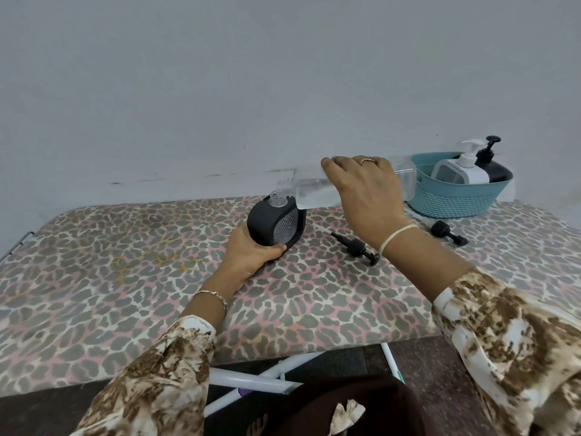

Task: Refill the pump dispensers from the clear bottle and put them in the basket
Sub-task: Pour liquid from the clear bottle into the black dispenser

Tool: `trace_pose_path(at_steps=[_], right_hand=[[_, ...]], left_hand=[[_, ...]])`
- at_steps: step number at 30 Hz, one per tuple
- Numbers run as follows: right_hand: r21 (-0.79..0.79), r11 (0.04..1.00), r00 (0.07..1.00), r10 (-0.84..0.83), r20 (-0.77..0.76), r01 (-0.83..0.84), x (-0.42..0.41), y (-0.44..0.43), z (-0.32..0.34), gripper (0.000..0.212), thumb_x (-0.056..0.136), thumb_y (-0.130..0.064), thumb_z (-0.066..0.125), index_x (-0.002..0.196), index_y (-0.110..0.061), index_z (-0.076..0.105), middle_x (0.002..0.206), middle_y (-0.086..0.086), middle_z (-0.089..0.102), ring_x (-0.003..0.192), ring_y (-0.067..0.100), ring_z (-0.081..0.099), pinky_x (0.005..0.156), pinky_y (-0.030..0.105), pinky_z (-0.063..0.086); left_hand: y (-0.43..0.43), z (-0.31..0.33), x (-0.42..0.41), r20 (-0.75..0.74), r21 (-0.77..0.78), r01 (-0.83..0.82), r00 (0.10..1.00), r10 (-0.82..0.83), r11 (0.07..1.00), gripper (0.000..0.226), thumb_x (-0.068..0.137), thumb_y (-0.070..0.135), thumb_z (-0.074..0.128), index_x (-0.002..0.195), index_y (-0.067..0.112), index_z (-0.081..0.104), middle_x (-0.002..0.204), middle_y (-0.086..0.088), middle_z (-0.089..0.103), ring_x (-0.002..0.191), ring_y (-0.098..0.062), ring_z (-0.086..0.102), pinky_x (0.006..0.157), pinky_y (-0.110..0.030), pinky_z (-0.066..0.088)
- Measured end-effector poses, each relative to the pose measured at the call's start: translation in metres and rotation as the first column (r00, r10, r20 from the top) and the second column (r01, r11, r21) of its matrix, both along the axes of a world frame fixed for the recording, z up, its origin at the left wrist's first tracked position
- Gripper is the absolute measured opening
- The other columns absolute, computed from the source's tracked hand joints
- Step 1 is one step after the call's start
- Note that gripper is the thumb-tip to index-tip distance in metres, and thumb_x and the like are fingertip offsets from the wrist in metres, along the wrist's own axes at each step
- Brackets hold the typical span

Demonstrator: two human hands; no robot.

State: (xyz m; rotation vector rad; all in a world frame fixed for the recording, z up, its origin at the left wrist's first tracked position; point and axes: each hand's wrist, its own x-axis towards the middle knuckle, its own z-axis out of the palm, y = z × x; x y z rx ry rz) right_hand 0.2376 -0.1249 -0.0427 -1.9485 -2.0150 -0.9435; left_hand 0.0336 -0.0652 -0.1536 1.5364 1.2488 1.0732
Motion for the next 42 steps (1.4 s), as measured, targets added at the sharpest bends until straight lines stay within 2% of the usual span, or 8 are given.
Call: trace_pose_path(at_steps=[5, 14, 35, 38, 42], right_hand=[[-0.008, 1.000, 1.000, -0.004, 0.021, 0.004, -0.0013, -0.0008, 0.0024, 0.057, 0.083, 0.005, 0.049, 0.135, -0.016, 0.039, 0.126, 0.004, 0.058, 0.109, 0.031, 0.057, 0.096, 0.045, 0.039], [0.006, 1.000, 1.000, 0.001, 0.026, -0.001, -0.0024, -0.0014, 0.0041, 0.056, 0.083, 0.004, 0.050, 0.135, -0.016, 0.040, 0.127, 0.004, 0.059, 0.107, 0.030, 0.057, 0.091, 0.040, 0.037], [0.010, 1.000, 0.999, 0.007, 0.044, -0.008, -0.0016, 0.0001, 0.0056, 0.055, 0.084, 0.002, 0.051, 0.135, -0.015, 0.040, 0.127, 0.004, 0.059, 0.108, 0.030, 0.057, 0.089, 0.039, 0.038], [0.006, 1.000, 0.999, 0.007, 0.054, -0.008, -0.0016, 0.0004, 0.0056, 0.055, 0.085, 0.002, 0.051, 0.135, -0.016, 0.039, 0.128, 0.004, 0.058, 0.109, 0.029, 0.057, 0.090, 0.039, 0.038], [0.005, 1.000, 0.998, 0.002, 0.058, -0.002, -0.0017, 0.0001, 0.0058, 0.055, 0.084, 0.002, 0.052, 0.134, -0.015, 0.040, 0.126, 0.004, 0.059, 0.107, 0.029, 0.058, 0.090, 0.040, 0.038]], left_hand=[[0.0000, -0.0001, 0.0014, 0.007, 0.011, 0.005, 1.000, -0.006, 1.000, 0.057, 0.061, 0.002, 0.088, 0.113, 0.010, 0.065, 0.101, 0.002, 0.072, 0.095, -0.011, 0.069, 0.081, -0.023, 0.054], [-0.0011, -0.0004, 0.0008, 0.009, 0.012, 0.003, 1.000, -0.004, 1.000, 0.057, 0.061, 0.003, 0.087, 0.113, 0.010, 0.065, 0.104, 0.000, 0.072, 0.098, -0.013, 0.067, 0.091, -0.033, 0.053], [-0.0012, -0.0021, 0.0000, 0.036, 0.000, 0.004, 0.999, -0.004, 1.000, 0.054, 0.061, 0.002, 0.087, 0.110, 0.012, 0.066, 0.104, -0.001, 0.073, 0.097, -0.014, 0.068, 0.090, -0.035, 0.055], [-0.0015, -0.0020, 0.0000, 0.038, -0.005, 0.005, 0.999, -0.005, 1.000, 0.053, 0.061, 0.002, 0.087, 0.109, 0.012, 0.065, 0.102, -0.001, 0.073, 0.096, -0.014, 0.068, 0.088, -0.033, 0.055], [-0.0027, -0.0004, 0.0009, 0.034, 0.005, 0.002, 0.999, -0.002, 1.000, 0.048, 0.062, 0.002, 0.086, 0.101, 0.021, 0.064, 0.100, 0.003, 0.072, 0.093, -0.009, 0.068, 0.080, -0.023, 0.054]])
